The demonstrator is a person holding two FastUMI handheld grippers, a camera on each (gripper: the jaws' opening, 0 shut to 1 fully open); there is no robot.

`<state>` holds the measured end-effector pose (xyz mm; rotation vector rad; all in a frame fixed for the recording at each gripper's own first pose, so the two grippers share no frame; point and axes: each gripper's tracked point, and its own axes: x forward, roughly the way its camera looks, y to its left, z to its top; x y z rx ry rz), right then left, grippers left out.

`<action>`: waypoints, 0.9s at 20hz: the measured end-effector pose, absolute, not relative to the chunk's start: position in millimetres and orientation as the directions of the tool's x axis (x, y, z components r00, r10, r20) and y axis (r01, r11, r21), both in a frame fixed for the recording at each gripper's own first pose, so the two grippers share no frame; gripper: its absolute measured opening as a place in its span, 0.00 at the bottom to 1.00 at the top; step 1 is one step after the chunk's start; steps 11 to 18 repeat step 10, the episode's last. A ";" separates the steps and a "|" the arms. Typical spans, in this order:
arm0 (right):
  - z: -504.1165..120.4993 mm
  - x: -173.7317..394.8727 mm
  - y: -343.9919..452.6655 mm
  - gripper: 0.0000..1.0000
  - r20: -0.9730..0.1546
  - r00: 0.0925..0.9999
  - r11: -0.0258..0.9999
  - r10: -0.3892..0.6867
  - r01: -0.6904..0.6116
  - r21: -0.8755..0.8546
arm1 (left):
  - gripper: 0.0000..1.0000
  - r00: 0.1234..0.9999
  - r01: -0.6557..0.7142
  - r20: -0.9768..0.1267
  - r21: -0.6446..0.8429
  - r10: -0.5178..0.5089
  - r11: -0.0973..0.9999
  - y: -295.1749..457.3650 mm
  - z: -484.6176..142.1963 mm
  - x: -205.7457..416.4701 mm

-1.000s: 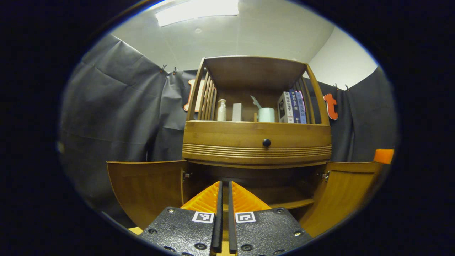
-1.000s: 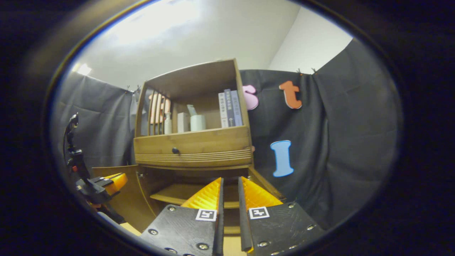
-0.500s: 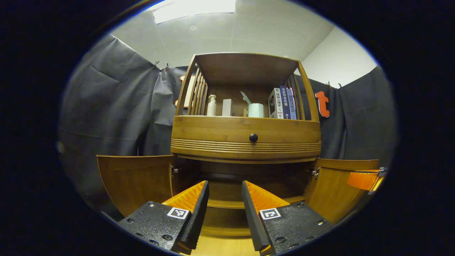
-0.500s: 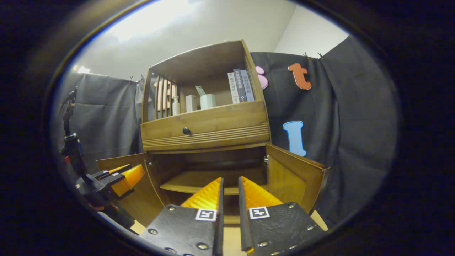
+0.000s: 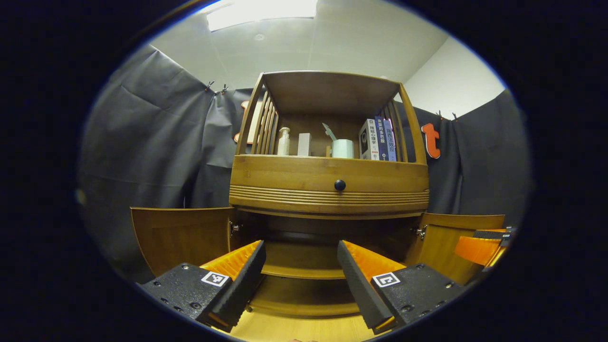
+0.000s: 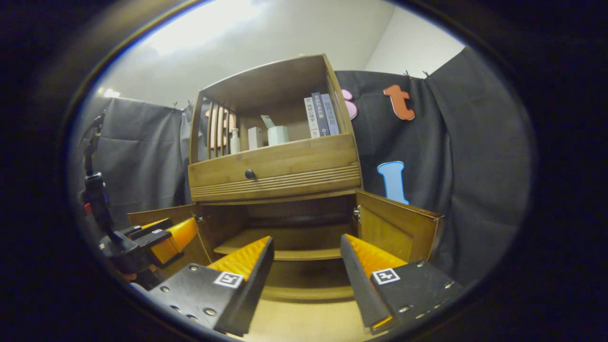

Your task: Open the right door of the double-door shoe cabinet with the right hand, and open the left door with the left hand.

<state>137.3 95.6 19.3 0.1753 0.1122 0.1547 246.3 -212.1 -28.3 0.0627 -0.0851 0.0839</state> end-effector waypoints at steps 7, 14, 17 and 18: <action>6.9 139.5 107.1 0.93 -0.118 0.981 0.975 0.152 -0.129 0.183 | 0.92 0.994 -0.091 0.059 0.085 0.087 0.992 -195.1 -37.5 242.0; 1.2 140.0 115.0 0.93 -0.123 0.982 0.975 0.145 -0.120 0.188 | 0.92 0.996 -0.081 0.042 0.090 0.078 0.993 -187.8 -42.2 242.6; 1.2 140.0 115.0 0.93 -0.123 0.982 0.975 0.145 -0.120 0.188 | 0.92 0.996 -0.081 0.042 0.090 0.078 0.993 -187.8 -42.2 242.6; 1.2 140.0 115.0 0.93 -0.123 0.982 0.975 0.145 -0.120 0.188 | 0.92 0.996 -0.081 0.042 0.090 0.078 0.993 -187.8 -42.2 242.6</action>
